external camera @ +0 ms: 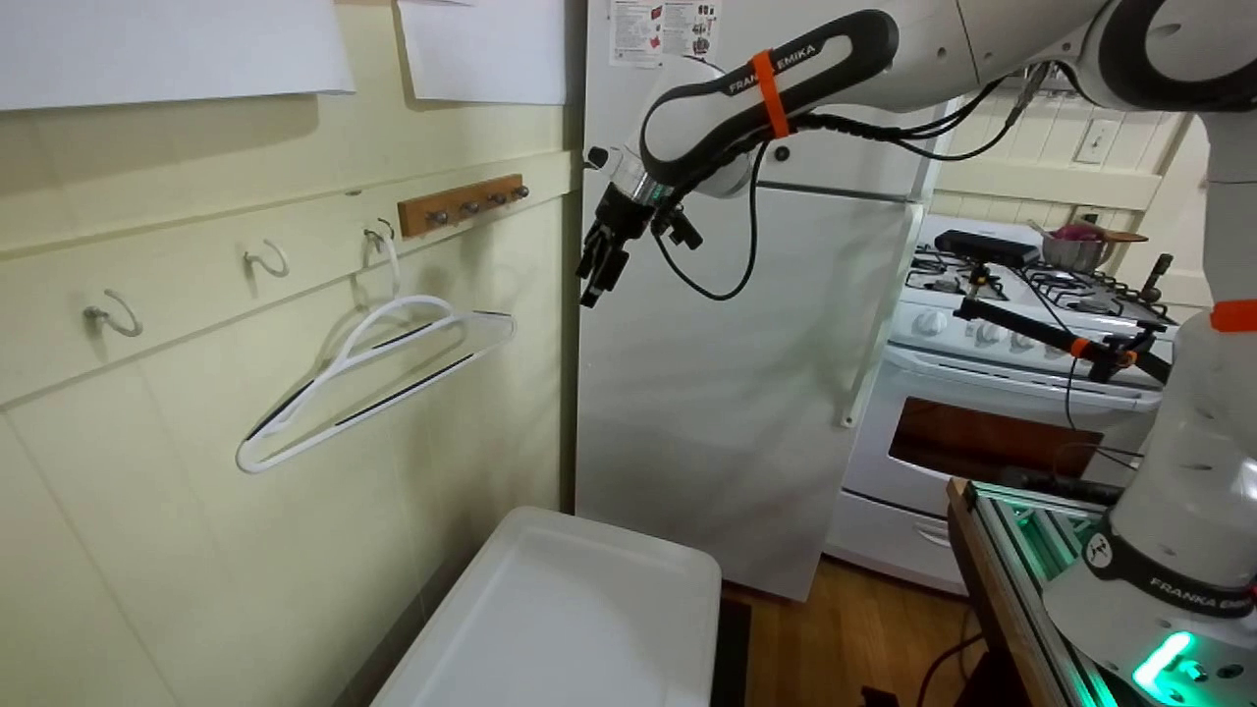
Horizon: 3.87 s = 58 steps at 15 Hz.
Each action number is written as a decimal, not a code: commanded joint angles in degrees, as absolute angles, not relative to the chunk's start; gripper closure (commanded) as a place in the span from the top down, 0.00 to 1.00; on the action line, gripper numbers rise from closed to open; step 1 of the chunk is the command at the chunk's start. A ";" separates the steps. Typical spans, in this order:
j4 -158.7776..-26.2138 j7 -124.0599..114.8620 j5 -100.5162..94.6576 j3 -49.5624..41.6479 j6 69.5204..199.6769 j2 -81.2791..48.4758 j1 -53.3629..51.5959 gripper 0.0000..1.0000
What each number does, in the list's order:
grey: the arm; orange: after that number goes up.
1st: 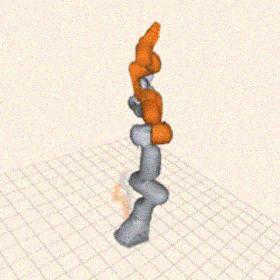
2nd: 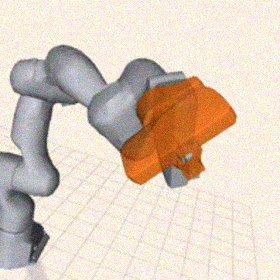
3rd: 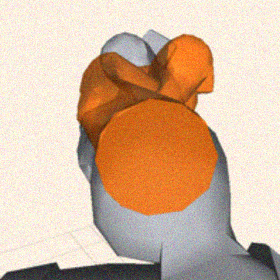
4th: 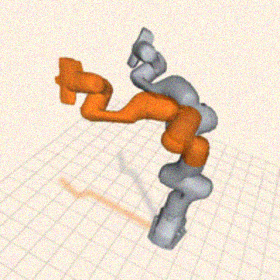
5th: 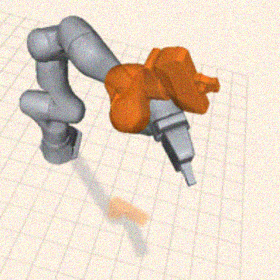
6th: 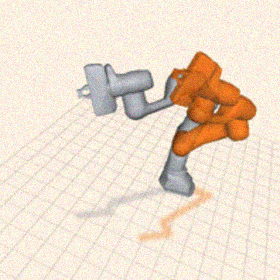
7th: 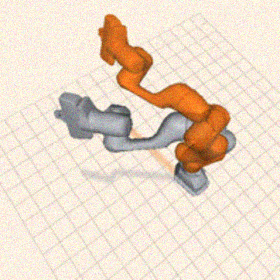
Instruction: Move the hanger from the hook on the left to the hook on the right
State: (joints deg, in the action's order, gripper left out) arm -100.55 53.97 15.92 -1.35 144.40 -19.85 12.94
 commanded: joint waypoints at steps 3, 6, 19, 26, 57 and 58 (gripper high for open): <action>-105.70 56.74 14.65 2.39 163.38 -21.59 14.10 1.00; -106.03 64.25 19.89 7.09 172.11 -23.94 16.43 1.00; -102.16 68.57 17.95 17.54 192.60 -35.84 22.50 1.00; -99.45 68.73 17.40 17.03 194.93 -39.25 21.56 1.00; -100.00 67.69 11.72 22.95 198.68 -38.54 27.45 0.27; -100.55 67.62 12.18 22.60 198.42 -37.90 27.23 0.32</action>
State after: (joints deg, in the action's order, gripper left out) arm -97.64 67.51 12.33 22.20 198.43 -39.96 26.47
